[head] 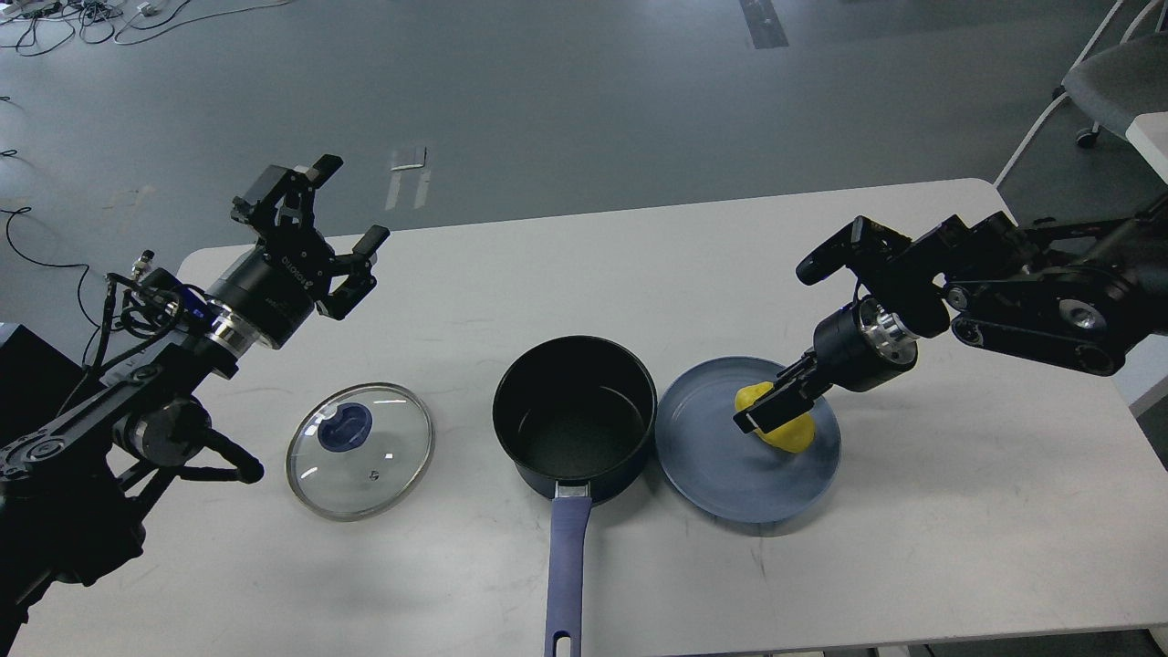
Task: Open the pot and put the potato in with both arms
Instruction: 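Reach the right gripper down and grasp the yellow potato on the plate, then lift the potato and carry it over the open saucepan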
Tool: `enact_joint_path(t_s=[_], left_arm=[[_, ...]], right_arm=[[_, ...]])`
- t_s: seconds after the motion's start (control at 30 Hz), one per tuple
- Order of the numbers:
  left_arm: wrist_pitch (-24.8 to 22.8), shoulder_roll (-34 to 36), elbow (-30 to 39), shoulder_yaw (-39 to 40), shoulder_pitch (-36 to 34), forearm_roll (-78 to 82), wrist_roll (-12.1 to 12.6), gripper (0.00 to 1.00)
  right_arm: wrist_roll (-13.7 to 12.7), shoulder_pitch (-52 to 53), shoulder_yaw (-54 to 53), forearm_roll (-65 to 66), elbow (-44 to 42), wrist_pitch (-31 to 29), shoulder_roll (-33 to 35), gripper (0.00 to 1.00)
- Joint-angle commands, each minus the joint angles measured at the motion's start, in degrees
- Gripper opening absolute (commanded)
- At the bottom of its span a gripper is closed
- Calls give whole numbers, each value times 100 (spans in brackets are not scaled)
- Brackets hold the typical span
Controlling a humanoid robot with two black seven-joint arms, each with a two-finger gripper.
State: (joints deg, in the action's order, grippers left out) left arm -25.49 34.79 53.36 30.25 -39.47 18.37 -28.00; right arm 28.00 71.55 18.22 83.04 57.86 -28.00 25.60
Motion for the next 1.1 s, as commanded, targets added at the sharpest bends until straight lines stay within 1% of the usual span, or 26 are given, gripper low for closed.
enact_joint_path(t_s=[0.0, 0.47, 0.63, 0.67, 0.7, 0.77, 0.8, 0.87, 0.9, 0.97, 1.07], left_arm=[[0, -16, -1, 8, 10, 0, 0, 98], [-79, -16, -1, 60, 10, 0, 0, 98], [-88, -16, -1, 60, 18, 0, 0, 98], [-88, -16, -1, 60, 18, 0, 0, 98], [-79, -25, -1, 60, 18, 0, 0, 98], [-88, -25, -1, 60, 18, 0, 0, 98], [-88, -25, -1, 60, 18, 0, 0, 98], [-88, -25, -1, 69, 18, 0, 0, 98], [-88, -25, -1, 78, 18, 0, 0, 98], [-88, -34, -1, 78, 18, 0, 0, 98], [-88, -34, -1, 113, 27, 0, 0, 98]], right_arm=[[0, -1, 94, 1, -20, 0, -72, 100], [0, -1, 261, 1, -108, 0, -248, 100], [0, 8, 287, 1, -108, 0, -240, 96], [0, 8, 287, 1, -99, 0, -248, 90], [0, 17, 287, 1, -99, 0, -240, 87], [0, 43, 296, 1, -99, 0, -240, 69], [0, 43, 296, 1, -99, 0, -240, 69], [0, 96, 392, 1, -99, 0, -248, 47], [0, 114, 410, 1, -99, 0, -248, 42], [0, 219, 437, 1, -82, 0, -248, 27], [0, 280, 437, 1, -90, 0, -240, 23]])
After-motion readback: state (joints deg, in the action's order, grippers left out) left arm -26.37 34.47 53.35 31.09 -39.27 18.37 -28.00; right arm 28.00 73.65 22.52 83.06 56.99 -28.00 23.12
